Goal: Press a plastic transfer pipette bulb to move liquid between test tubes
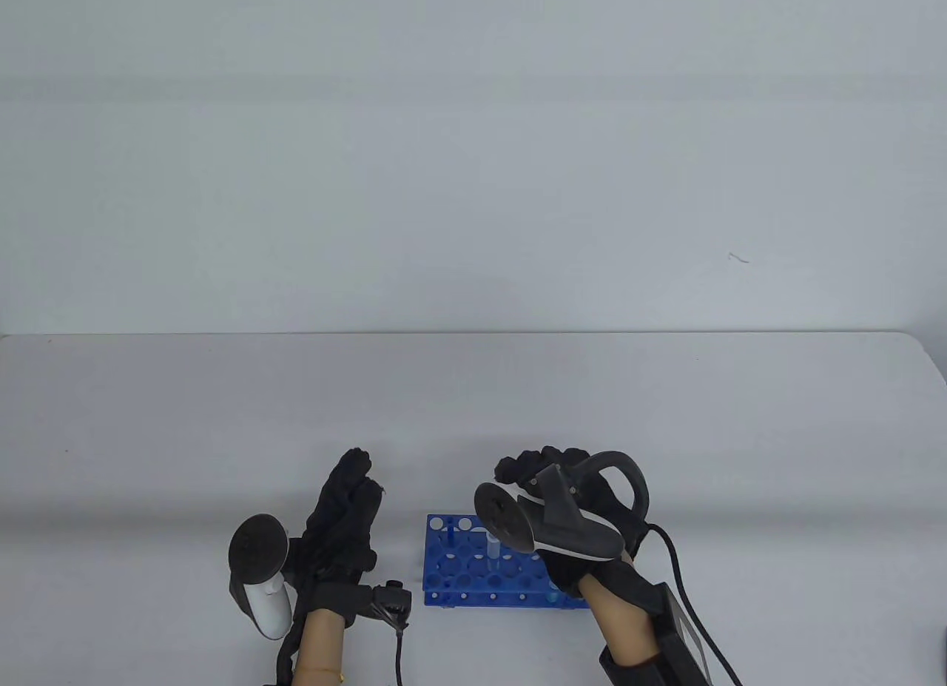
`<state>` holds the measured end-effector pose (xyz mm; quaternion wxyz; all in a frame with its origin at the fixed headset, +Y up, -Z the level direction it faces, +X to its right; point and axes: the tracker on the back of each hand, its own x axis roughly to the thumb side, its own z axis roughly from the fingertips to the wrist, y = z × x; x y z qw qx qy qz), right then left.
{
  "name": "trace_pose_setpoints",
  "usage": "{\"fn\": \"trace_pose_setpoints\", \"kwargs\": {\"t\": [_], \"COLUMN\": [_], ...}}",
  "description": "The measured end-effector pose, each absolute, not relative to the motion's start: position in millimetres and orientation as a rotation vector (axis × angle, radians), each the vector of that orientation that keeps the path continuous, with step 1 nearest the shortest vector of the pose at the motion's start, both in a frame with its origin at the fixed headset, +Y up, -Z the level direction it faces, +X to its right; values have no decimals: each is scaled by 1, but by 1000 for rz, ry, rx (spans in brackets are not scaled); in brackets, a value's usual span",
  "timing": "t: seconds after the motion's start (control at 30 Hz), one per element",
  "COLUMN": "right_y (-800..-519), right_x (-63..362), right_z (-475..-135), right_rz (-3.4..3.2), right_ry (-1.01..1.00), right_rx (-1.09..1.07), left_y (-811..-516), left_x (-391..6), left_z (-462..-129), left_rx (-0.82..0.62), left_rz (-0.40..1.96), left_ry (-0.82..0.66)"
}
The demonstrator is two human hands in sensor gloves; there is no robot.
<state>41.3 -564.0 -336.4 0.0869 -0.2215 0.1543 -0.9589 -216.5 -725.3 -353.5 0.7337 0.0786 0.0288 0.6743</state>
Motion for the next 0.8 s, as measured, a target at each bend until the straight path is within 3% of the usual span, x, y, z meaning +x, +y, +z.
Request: {"fn": "trace_pose_setpoints", "kwargs": {"t": [0.4,0.8], "right_y": [-585,-601], "right_x": [32,26], "right_z": [-347,-353], "right_rz": [-2832,-2753], "right_ry": [360,388], "right_rx": [-683,-679], "left_y": [-726,-726], "left_x": [-216,-216], "left_z": [-353,-353], "left_rx": [170,169], "left_rz": [1483,1485], "left_ry": [66,65]}}
